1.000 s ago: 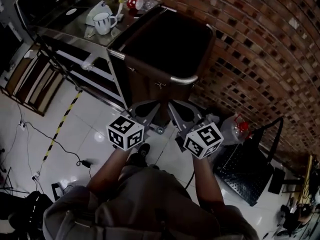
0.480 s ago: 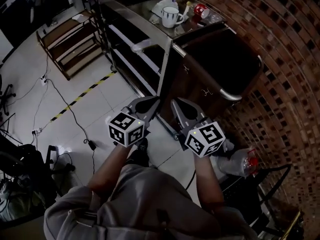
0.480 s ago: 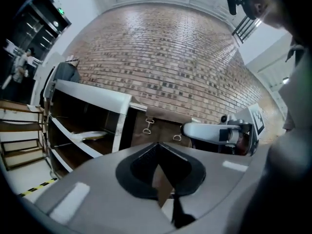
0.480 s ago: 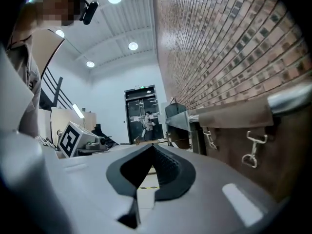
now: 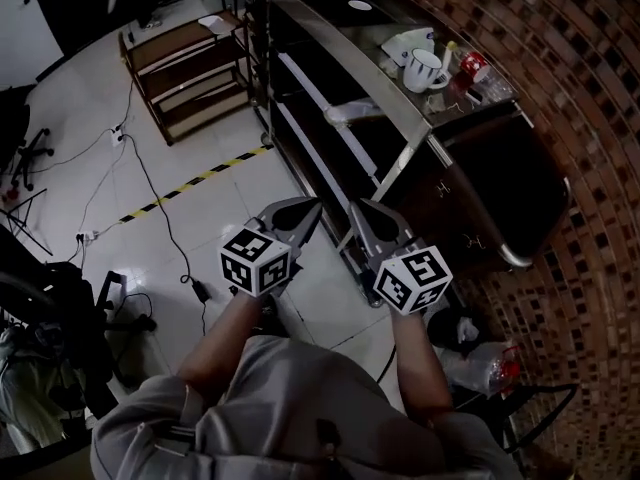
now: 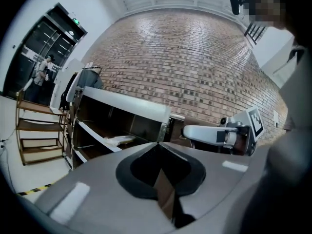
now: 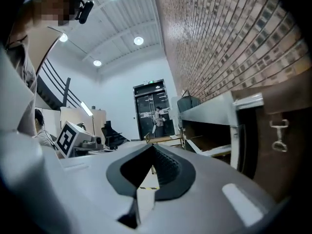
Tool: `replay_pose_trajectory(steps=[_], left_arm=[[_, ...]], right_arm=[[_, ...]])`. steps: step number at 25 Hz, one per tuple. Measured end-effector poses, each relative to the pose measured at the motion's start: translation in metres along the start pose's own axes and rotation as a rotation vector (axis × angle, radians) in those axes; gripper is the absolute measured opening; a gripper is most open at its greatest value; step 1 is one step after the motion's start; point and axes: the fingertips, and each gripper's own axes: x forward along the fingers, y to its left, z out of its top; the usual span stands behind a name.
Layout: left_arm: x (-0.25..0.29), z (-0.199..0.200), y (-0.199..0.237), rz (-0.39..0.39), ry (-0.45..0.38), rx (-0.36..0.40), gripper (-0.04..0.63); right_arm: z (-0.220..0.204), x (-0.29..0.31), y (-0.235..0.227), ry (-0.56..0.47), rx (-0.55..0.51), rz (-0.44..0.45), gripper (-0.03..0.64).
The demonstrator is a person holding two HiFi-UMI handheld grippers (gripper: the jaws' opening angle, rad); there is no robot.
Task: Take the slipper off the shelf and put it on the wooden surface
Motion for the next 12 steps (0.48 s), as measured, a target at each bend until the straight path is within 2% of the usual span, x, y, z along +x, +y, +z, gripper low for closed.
replay_pose_trajectory(steps=[7,12], left_arm=[[-0.022,0.039,0.113,0.049,-0.026,-0.001,0.003],[-0.033,0.057,0.179,0.081,-0.033,-0.009,0.003]], right_arm=[[0.008,0.128,0.009,0.020,-0.009,0.053,0.000],[0.011,0.201,0.012,0.035,-0.009,0.082,0.000]])
